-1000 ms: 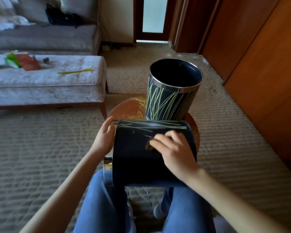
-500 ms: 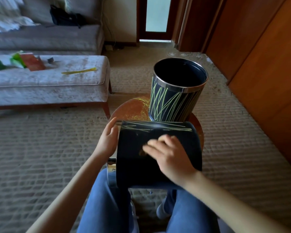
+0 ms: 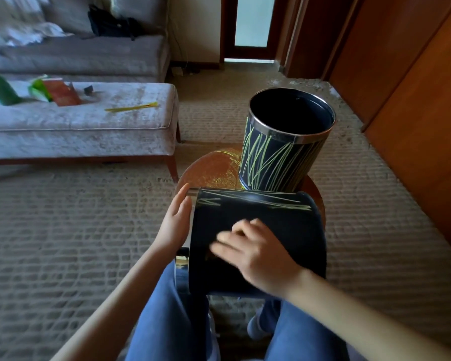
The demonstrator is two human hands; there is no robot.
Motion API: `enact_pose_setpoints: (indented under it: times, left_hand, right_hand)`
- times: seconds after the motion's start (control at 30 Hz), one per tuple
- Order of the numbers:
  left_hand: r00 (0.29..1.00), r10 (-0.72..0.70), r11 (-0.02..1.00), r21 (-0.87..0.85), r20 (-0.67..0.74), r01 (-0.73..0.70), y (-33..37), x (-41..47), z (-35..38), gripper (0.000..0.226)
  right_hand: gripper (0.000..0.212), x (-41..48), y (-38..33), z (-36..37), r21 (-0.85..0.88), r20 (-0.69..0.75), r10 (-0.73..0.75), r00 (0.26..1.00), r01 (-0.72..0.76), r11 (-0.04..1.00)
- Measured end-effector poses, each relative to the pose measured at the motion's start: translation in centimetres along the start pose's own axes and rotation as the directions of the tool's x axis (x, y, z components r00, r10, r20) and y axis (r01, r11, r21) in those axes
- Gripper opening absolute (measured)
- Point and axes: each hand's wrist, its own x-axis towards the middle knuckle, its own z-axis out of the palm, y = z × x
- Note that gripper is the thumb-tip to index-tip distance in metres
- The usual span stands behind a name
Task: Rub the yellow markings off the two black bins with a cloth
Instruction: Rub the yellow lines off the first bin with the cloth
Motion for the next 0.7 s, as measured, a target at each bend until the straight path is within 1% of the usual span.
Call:
enact_pose_setpoints:
  times: [0.07, 0.13, 0.17, 0.2, 0.27, 0.3, 0.37, 0.43, 0.47, 0.5, 0.57, 0.63, 0.7]
  left_hand:
    - [1.000, -0.010, 1.000, -0.006, -0.004, 0.010, -0.2, -0.4, -0.2, 0.067]
    - [1.000, -0.012, 1.000, 0.003, -0.008, 0.012, 0.2, -0.8, 0.0, 0.074]
    - [1.000, -0.015, 1.000, 0.002, -0.004, 0.015, 0.4, -0.9, 0.0, 0.077]
    - [1.000, -0.018, 1.000, -0.002, 0.003, 0.018, 0.6, -0.8, 0.1, 0.078]
    - [1.000, -0.029, 1.000, -0.006, -0.004, 0.029, 0.9, -0.3, 0.2, 0.080]
    - [0.999, -0.035, 0.999, -0.011, -0.009, 0.035, 1.1, -0.1, 0.2, 0.079]
    - [0.998, -0.050, 0.999, -0.022, -0.024, 0.049, 1.5, 0.0, 0.4, 0.072]
    - [0.997, -0.071, 0.997, -0.027, -0.026, 0.070, 1.7, -0.1, 0.5, 0.067]
    - [0.998, -0.063, 0.998, -0.025, -0.019, 0.063, 1.6, -0.2, 0.5, 0.068]
    - [0.998, -0.060, 0.998, -0.025, -0.017, 0.059, 1.6, -0.4, 0.5, 0.069]
    - [0.999, -0.049, 0.999, -0.010, -0.019, 0.049, 1.6, -0.9, 0.5, 0.062]
    - [0.999, -0.028, 0.999, 0.022, -0.034, 0.029, 1.8, -1.6, 0.5, 0.048]
    - [0.999, -0.011, 0.999, 0.039, -0.047, 0.012, 1.7, -1.8, 0.6, 0.044]
  right_hand:
    - [0.026, 2.6, 2.0, 1.2, 0.018, 0.009, 0.148, 0.989, -0.148, 0.989]
    - [0.028, 5.2, 3.6, 2.4, 0.020, 0.029, 0.330, 0.944, -0.330, 0.944]
    - [0.028, 6.0, 3.8, 2.9, 0.017, 0.042, 0.396, 0.917, -0.397, 0.918]
    - [0.027, 6.4, 3.4, 3.0, 0.001, 0.044, 0.429, 0.902, -0.429, 0.903]
    - [0.024, 5.6, 1.7, 2.8, -0.032, 0.009, 0.413, 0.911, -0.412, 0.911]
    - [0.023, 4.7, 0.5, 2.3, -0.021, -0.012, 0.375, 0.927, -0.375, 0.927]
    - [0.022, 2.6, -1.8, 1.3, 0.026, -0.030, 0.252, 0.967, -0.251, 0.968]
    - [0.026, 1.8, -2.2, 0.7, 0.037, -0.028, 0.132, 0.991, -0.131, 0.991]
    - [0.025, 2.2, -1.5, 0.8, 0.038, -0.028, 0.130, 0.991, -0.129, 0.991]
    - [0.024, 3.1, -0.7, 1.2, 0.047, -0.024, 0.178, 0.984, -0.177, 0.983]
    - [0.025, 6.1, 1.1, 2.2, 0.086, 0.015, 0.346, 0.938, -0.346, 0.934]
    - [0.028, 9.1, 2.7, 3.4, 0.079, 0.131, 0.462, 0.877, -0.473, 0.877]
    - [0.030, 11.1, 3.6, 4.3, 0.060, 0.240, 0.504, 0.830, -0.531, 0.845]
